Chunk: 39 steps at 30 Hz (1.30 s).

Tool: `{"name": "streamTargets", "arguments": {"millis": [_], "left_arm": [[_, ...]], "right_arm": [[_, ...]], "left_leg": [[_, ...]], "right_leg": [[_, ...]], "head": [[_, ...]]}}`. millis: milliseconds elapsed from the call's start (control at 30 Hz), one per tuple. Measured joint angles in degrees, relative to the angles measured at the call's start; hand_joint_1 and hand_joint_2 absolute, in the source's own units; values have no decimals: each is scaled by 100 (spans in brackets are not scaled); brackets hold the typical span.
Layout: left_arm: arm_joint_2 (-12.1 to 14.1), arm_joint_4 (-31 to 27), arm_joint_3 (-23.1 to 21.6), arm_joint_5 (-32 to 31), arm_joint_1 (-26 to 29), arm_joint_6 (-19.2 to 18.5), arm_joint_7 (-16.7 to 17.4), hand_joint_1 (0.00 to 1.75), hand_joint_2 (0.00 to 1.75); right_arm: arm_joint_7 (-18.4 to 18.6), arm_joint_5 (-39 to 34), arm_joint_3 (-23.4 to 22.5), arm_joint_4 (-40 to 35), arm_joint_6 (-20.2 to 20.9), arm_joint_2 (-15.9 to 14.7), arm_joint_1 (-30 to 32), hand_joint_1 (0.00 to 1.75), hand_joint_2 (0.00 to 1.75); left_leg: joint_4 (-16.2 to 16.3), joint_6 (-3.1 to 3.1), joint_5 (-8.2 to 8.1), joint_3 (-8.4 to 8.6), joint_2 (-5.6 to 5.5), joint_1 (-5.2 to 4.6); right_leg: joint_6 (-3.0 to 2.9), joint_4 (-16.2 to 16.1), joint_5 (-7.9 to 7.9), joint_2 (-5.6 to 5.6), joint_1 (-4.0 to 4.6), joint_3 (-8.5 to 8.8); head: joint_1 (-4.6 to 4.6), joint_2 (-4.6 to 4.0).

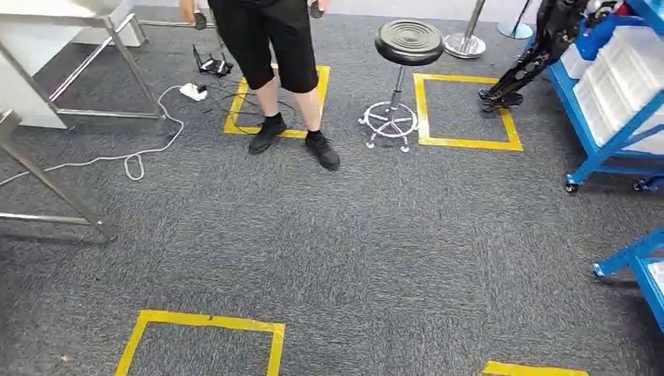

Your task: Take the parts from the cabinet and place them on the table.

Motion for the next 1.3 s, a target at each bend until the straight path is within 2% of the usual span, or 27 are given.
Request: {"name": "streamTargets", "arguments": {"millis": [33, 67, 133, 167, 200, 267, 300, 333, 433, 467, 533, 567, 600, 667, 700, 733, 800, 833, 867, 1000, 1033, 1067, 1100, 1167, 1200, 1233, 1300], "left_arm": [[6, 0, 0, -22, 3, -13, -26, 0, 0], [6, 0, 0, -46, 10, -15, -66, 0, 0], [2, 0, 0, -55, 24, -22, -232, 0, 0], [2, 2, 0, -59, 23, -33, -317, 0, 0], [0, 2, 0, -88, 19, -44, -381, 0, 0], [-2, 2, -9, -147, 7, -41, -402, 0, 0], [-4, 4, -13, -157, 7, -42, -352, 0, 0], [-15, 13, -11, -157, 9, -48, -282, 0, 0], [-39, 13, -11, -157, -40, -72, -203, 0, 0], [-55, 13, -11, -157, -59, -72, -201, 0, 0], [-61, 13, -11, -159, -74, -72, -197, 0, 0], [-59, 11, -11, -157, -73, -70, -197, 0, 0], [-57, 11, -7, -155, -67, -70, -192, 0, 0], [-55, 11, -2, -155, -66, -70, -188, 0, 0], [-55, 11, -2, -157, -71, -72, -181, 0, 0], [-57, 11, -2, -155, -75, -72, -179, 0, 0], [-72, 13, -2, -157, -80, -74, -177, 0, 0], [-79, 13, -2, -157, -82, -74, -177, 0, 0], [-81, 11, -2, -157, -79, -74, -177, 0, 0], [-96, 11, -4, -159, -120, -79, -175, 0, 0], [-94, 11, -7, -164, -115, -89, -168, 0, 0], [-92, 11, -7, -170, -102, -122, -162, 0, 0], [-92, 13, -7, -168, -89, -144, -146, 0, 0], [-94, 13, -4, -151, -68, -219, -59, 0, 0], [-92, 13, -2, -155, -64, -298, 11, 0, 0], [-90, 13, -2, -166, -64, -367, 115, 0, 0], [-70, 13, -2, -164, -64, -450, 298, 0, 0]], "right_arm": [[-9, 0, -2, 0, -13, -13, 10, 0, 0], [-24, 2, -2, 0, -20, -13, -1, 0, 0], [-26, 59, -2, 0, 11, -11, -18, 0, 0], [-13, 103, 2, 0, 26, -11, -18, 0, 0], [7, 127, 4, 0, 33, -11, -15, 0, 0], [0, 146, 11, 0, 39, -2, -11, 0, 0], [-33, 149, 11, 0, 39, 4, -8, 0, 0], [-68, 151, 11, 0, 39, 11, -36, 0, 0], [-103, 155, 11, 0, 35, 24, -14, 0, 0], [-103, 153, 11, 0, 35, 26, 7, 0, 0], [-109, 155, 11, 0, 33, 26, 14, 0, 0], [-109, 155, 11, 0, 33, 28, 7, 0, 0], [-122, 155, 11, 0, 33, 33, -20, 0, 0], [-122, 155, 11, 0, 33, 46, -34, 0, 0], [-122, 155, 11, 0, 33, 46, -31, 0, 0], [-122, 155, 11, 0, 33, 46, -25, 0, 0], [-122, 155, 11, 0, 33, 46, -15, 0, 0], [-122, 155, 11, 0, 31, 44, -29, 0, 0], [-122, 155, 11, 0, 31, 46, -56, 0, 0], [-122, 155, 11, -2, 28, 37, -52, 0, 0], [-125, 164, 11, 0, 28, 35, -29, 0, 0], [-129, 192, 13, 0, 28, 33, -25, 0, 0], [-131, 205, 15, 0, 26, 33, -34, 0, 0], [-129, 238, 31, 0, 26, 33, -56, 0, 0], [-118, 245, 46, 0, 28, 31, -55, 0, 0], [-94, 260, 52, 0, 39, 20, -53, 0, 0], [-85, 291, 61, 0, 63, 9, -50, 0, 0]], "left_leg": [[279, 14, -197, -105, -266, 0], [746, 20, -462, -315, -428, -3], [1589, 15, -778, -756, -531, -6], [1695, 18, -725, -850, -531, -5], [1542, 17, -549, -817, -531, -3], [721, 14, -4, -484, -587, 29], [283, 6, 209, -307, -815, 71], [33, -3, 201, -237, -1055, 80], [73, 107, 201, -256, -859, -16], [30, 165, 225, -241, -789, 1], [-6, 220, 252, -217, -718, 7], [-10, 265, 248, -218, -665, -3], [-9, 279, 244, -220, -581, -19], [-8, 304, 226, -226, -408, -47], [-8, 305, 220, -221, -326, -56], [-8, 299, 210, -214, -258, -57], [-8, 274, 192, -189, -129, -55], [-8, 252, 178, -169, -75, -57], [0, 202, 141, -147, -15, -111], [-93, 45, 98, 1, 209, -74], [-12, 20, 51, 4, -26, -35], [226, 35, -137, -80, -285, -36], [595, 42, -359, -239, -410, -38], [1413, 32, -693, -655, -512, -37], [1550, 28, -671, -761, -522, -37], [1428, 31, -521, -742, -525, -35], [556, 26, 64, -385, -584, -6]], "right_leg": [[-38, 1, 5, 40, 4, 17], [-87, 0, 0, 94, 10, 21], [-99, 3, -9, 279, 44, 24], [-99, 4, -10, 378, 53, 34], [-97, 9, -12, 470, 53, 47], [-85, 30, -24, 651, 40, 75], [-52, 53, -45, 732, 38, 57], [2, 163, -84, 797, 99, 10], [93, 79, -52, 963, 11, -116], [134, 80, -58, 1015, 21, -114], [130, 228, -112, 630, 37, -158], [107, 455, -245, 406, 54, -283], [79, 860, -438, 290, 54, -502], [65, 1745, -749, 215, 29, -975], [106, 1926, -760, 207, 18, -1078], [158, 1772, -668, 197, 16, -1017], [255, 784, -298, 82, 18, -503], [260, 250, -157, -141, 33, -201], [212, 135, -90, -372, 75, -167], [24, 51, -13, -85, 125, -155], [-21, 3, 41, -5, -7, -49], [-72, -4, 45, 45, 2, -27], [-107, -4, 39, 87, 17, -16], [-126, 2, 26, 268, 57, -3], [-129, 8, 23, 367, 65, 4], [-129, 11, 20, 452, 68, 17], [-109, 38, 2, 649, 57, 43]], "head": [[-34, 0], [-35, 0], [-41, 0], [-39, 0], [-41, 0], [-46, 0], [-46, 0], [-55, 0], [-50, 0], [-50, 0], [-50, 0], [-13, 0], [-2, 0], [-2, 0], [-4, 0], [-2, 0], [0, 0], [4, 0], [-9, 0], [-9, 0], [-34, 0], [-50, 0], [-68, 0], [-70, 0], [-79, 0], [-70, 0], [-74, 0]]}}
